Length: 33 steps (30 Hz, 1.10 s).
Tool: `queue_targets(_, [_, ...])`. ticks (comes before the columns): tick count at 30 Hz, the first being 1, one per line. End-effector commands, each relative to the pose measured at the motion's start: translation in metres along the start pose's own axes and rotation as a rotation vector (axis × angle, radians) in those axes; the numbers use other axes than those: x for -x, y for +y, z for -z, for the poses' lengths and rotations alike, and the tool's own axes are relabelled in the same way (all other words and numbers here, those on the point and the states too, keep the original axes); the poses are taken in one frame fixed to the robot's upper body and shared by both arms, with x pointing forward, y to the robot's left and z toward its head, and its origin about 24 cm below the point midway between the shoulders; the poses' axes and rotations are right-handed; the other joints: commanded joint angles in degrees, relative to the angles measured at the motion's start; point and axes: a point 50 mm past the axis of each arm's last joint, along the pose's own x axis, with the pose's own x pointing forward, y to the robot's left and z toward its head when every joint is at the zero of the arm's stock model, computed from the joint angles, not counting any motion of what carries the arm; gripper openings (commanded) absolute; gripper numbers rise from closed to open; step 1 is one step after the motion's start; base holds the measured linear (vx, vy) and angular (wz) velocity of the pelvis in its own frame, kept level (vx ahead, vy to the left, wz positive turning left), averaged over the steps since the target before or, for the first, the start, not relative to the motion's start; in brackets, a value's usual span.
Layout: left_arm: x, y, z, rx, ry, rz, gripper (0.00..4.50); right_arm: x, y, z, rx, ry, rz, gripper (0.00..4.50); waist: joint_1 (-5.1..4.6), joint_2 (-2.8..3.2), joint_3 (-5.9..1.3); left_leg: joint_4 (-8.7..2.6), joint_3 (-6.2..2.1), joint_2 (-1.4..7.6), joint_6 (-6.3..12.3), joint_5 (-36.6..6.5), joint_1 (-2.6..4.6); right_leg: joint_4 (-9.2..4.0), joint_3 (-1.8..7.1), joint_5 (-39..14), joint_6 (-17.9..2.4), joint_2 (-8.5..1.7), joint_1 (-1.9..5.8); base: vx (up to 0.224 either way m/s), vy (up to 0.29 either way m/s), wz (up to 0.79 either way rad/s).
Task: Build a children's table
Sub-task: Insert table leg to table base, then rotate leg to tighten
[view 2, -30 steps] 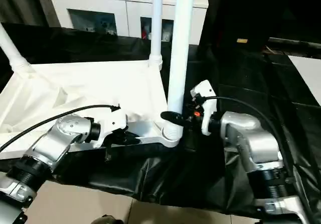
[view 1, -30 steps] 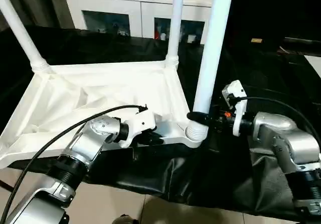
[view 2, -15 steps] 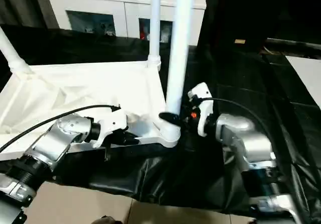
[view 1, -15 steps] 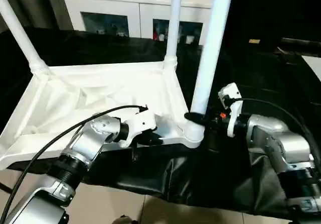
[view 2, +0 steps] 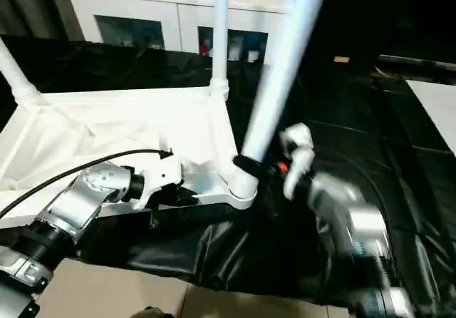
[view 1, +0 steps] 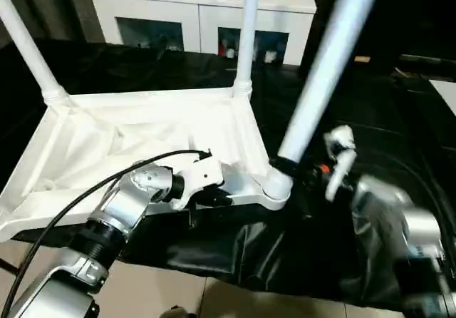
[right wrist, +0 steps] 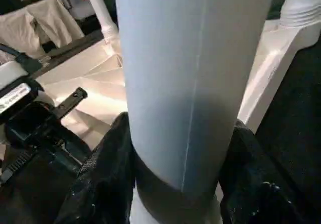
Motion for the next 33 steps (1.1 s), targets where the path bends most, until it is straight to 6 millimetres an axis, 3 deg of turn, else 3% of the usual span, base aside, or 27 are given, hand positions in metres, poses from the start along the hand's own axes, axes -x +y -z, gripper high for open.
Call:
queue_targets(1, [0.003,0.004,0.005,0.008,0.028,-0.048,0.00,0.005,-0.001,0.014,-0.010,0.051,0.032,1.84,-0.16,0.30,-3.28,-5.09,-2.25,3.75,-1.71,-18.9,1.81,-5.23,2.73,-15.6,-10.5,-5.26,0.96,0.000,0.000,0.00])
queue_targets(3, [0.003,0.004,0.005,0.010,0.025,-0.050,0.00,0.009,-0.001,0.016,0.005,0.020,0.070,1.84,-0.17,0.92,-3.14,-5.23,-2.26,3.83,-2.15,-20.5,2.02,-5.55,2.74,-16.7,-10.5,-5.25,0.69,0.000,0.000,0.00])
queue_targets(6, [0.003,0.004,0.005,0.012,0.023,-0.053,0.00,0.012,0.000,0.016,0.044,0.012,0.100,1.84,-0.35,0.74,-3.14,-5.43,-2.47,3.80,-2.38,-21.6,1.98,-5.51,2.66,-17.6,-10.3,-5.26,0.91,0.000,0.000,0.00])
queue_targets(9, [0.004,0.005,0.005,0.010,0.024,-0.058,0.00,0.014,0.002,0.016,0.104,0.034,0.110,1.84,-0.26,1.28,-3.16,-5.49,-2.50,3.81,-2.49,-21.7,1.97,-5.48,2.73,-16.9,-10.2,-5.25,0.85,0.000,0.000,0.00])
queue_targets(15, [0.004,0.006,0.005,0.005,0.027,-0.065,0.00,0.012,0.012,0.020,0.197,0.114,0.046,1.84,-0.25,0.89,-3.10,-5.39,-2.38,3.78,-1.75,-21.1,1.89,-5.67,2.85,-17.8,-9.8,-5.35,0.95,0.000,0.000,0.00])
queue_targets(16, [0.004,0.006,0.005,0.003,0.028,-0.069,0.00,0.011,0.014,0.021,0.216,0.129,0.025,1.84,-0.39,0.21,-3.08,-5.43,-2.31,3.80,-1.41,-20.5,1.77,-5.71,2.82,-17.9,-9.6,-5.26,1.01,0.000,0.000,0.00])
queue_targets(18, [0.005,0.007,0.005,0.002,0.029,-0.074,0.00,0.009,0.019,0.021,0.240,0.148,-0.013,1.84,-0.27,0.70,-3.04,-5.41,-2.36,3.85,-1.26,-20.2,1.85,-5.70,2.84,-18.3,-9.5,-5.27,0.86,0.000,0.000,0.00])
queue_targets(20, [0.005,0.007,0.004,0.003,0.026,-0.077,0.00,0.008,0.022,0.021,0.246,0.163,-0.043,1.84,-0.35,-0.25,-3.04,-5.38,-2.25,3.86,-0.83,-19.7,1.72,-5.71,2.85,-18.8,-9.2,-5.29,0.93,0.000,0.000,0.00])
queue_targets(22, [0.005,0.007,0.004,0.006,0.024,-0.082,0.00,0.006,0.024,0.021,0.243,0.182,-0.064,1.84,-0.26,0.00,-2.98,-5.40,-2.34,3.92,-0.70,-19.5,1.80,-5.75,2.87,-20.0,-8.9,-5.39,0.81,0.000,0.000,0.00])
queue_targets(25, [0.006,0.007,0.004,0.008,0.022,-0.085,0.00,0.004,0.021,0.020,0.208,0.208,-0.065,1.84,-0.37,-0.34,-2.93,-5.44,-2.29,3.89,-0.70,-19.7,1.78,-5.73,2.88,-19.8,-9.1,-5.30,0.73,0.000,0.000,0.00])
queue_targets(33, [0.006,0.007,0.005,0.007,0.029,-0.078,0.00,-0.001,0.011,0.022,0.117,0.379,-0.136,1.84,-0.36,-0.27,-3.12,-5.23,-2.19,3.87,-0.91,-18.2,1.74,-5.39,2.90,-16.6,-10.1,-5.36,1.02,0.000,0.000,0.00])
